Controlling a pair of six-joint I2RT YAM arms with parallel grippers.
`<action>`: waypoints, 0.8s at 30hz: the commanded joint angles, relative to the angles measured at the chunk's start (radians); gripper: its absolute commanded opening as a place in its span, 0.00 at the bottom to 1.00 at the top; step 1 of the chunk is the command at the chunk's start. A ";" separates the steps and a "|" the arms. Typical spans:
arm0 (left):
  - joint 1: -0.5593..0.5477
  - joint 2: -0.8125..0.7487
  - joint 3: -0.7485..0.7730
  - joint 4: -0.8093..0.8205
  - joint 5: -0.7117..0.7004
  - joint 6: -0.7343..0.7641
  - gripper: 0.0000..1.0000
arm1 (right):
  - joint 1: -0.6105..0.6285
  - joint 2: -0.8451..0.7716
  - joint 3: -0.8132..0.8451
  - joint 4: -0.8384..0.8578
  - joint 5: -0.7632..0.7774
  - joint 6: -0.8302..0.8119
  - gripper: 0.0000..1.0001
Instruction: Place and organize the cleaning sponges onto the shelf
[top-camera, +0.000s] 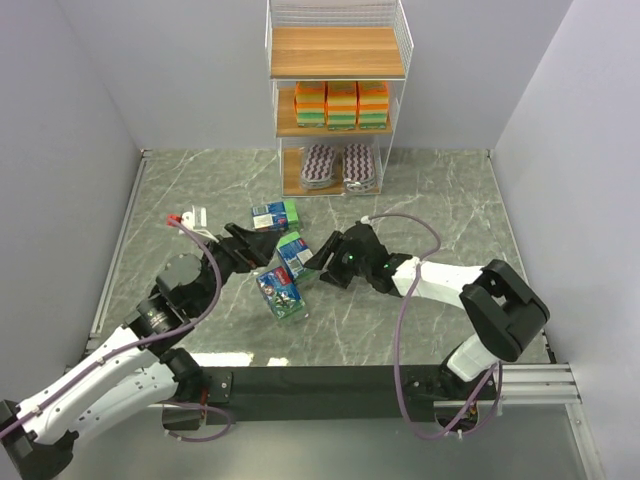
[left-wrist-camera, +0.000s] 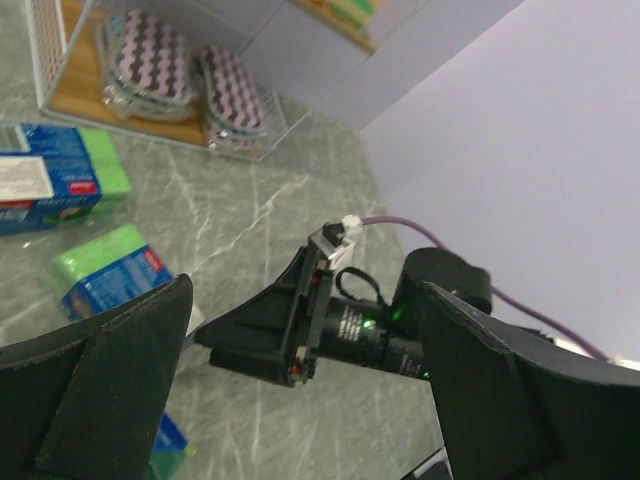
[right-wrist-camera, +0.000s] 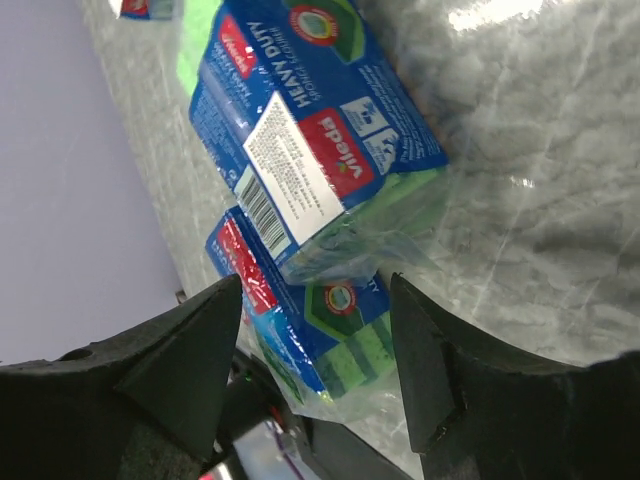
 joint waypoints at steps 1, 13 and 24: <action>0.008 -0.025 -0.019 -0.031 -0.014 -0.012 0.99 | 0.020 0.000 0.005 0.081 0.058 0.088 0.68; 0.025 0.033 -0.012 -0.047 0.006 -0.010 0.99 | 0.026 0.155 0.081 0.124 0.012 0.188 0.70; 0.045 0.015 -0.026 -0.067 0.002 -0.019 1.00 | -0.028 0.186 0.045 0.189 -0.007 0.194 0.37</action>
